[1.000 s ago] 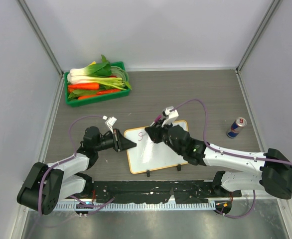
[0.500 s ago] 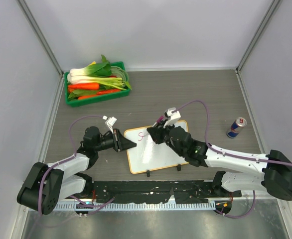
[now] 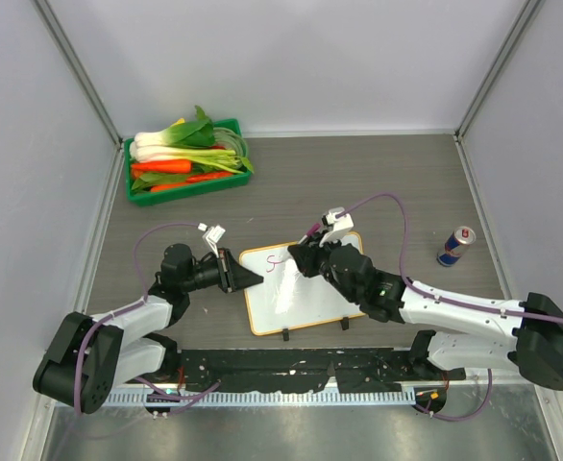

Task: Write a sentence on the whiteboard

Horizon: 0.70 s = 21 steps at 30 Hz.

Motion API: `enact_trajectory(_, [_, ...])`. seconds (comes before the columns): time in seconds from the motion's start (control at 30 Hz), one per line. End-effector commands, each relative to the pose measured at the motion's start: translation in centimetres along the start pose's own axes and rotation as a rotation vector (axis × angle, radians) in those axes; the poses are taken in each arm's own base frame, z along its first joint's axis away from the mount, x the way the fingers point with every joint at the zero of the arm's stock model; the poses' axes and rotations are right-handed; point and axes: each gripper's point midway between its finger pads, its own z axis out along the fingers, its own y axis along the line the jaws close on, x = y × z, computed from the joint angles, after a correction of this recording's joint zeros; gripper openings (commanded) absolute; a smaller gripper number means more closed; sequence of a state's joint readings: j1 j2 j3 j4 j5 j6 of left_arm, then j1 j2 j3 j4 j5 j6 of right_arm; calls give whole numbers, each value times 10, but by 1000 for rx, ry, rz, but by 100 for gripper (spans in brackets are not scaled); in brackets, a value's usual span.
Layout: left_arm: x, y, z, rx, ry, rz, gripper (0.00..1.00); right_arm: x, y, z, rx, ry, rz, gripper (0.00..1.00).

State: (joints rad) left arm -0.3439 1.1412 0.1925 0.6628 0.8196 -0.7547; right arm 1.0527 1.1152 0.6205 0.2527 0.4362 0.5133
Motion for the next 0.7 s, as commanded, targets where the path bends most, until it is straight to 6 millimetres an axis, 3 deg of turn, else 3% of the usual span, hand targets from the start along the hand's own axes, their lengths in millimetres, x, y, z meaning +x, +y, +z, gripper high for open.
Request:
enact_trajectory(0.0, [1, 15, 1, -60, -7, 31, 0, -24, 6, -5, -14, -72, 32, 1])
enact_trajectory(0.2, [1, 15, 1, -60, -7, 31, 0, -36, 18, -2, -41, -95, 49, 1])
enact_trajectory(0.67, [1, 15, 0, -57, -6, 32, 0, -28, 20, 8, -38, -79, 46, 1])
